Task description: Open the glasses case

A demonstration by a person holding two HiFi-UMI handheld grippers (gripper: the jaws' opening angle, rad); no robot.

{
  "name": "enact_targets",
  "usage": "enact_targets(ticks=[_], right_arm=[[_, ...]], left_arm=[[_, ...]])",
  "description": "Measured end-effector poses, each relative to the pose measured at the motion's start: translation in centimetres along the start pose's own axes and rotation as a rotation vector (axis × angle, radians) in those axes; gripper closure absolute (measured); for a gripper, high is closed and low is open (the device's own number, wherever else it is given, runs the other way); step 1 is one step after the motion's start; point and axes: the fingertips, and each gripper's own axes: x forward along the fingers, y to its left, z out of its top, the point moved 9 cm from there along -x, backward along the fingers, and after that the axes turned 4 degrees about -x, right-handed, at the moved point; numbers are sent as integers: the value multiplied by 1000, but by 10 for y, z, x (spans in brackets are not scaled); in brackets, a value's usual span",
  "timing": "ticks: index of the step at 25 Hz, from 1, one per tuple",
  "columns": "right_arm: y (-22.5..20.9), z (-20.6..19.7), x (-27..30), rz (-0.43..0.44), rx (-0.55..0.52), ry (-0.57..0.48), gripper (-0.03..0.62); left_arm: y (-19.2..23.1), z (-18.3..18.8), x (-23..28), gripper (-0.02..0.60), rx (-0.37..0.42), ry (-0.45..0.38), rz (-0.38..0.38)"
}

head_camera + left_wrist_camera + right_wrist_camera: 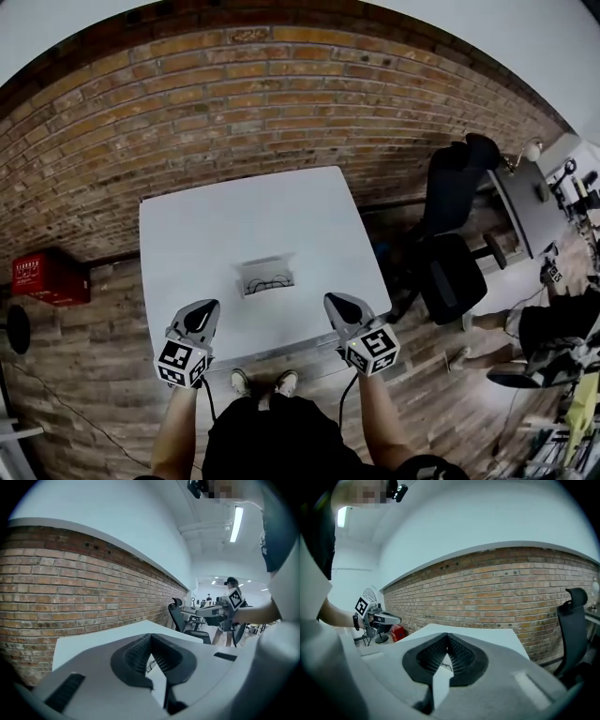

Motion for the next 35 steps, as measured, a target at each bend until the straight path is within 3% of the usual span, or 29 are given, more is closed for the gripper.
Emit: enact_targets(ticks=[8, 13, 26, 31, 35], right_arm=[[-4, 52, -28, -71, -43, -153, 589], [-6, 77, -47, -123, -80, -214, 589], [2, 97, -101, -245, -160, -268, 589], [3, 95, -109, -274, -171, -329, 589], [3, 95, -109, -293, -163, -297, 589]], left_arm=[[-1, 58, -33, 575, 56, -188, 93], [-6, 85, -52, 575, 94, -276, 108], [-25, 110, -101, 575, 108, -378, 200], [-23, 104, -96, 575, 110, -400, 201], [-22, 98, -94, 575, 90, -392, 193]])
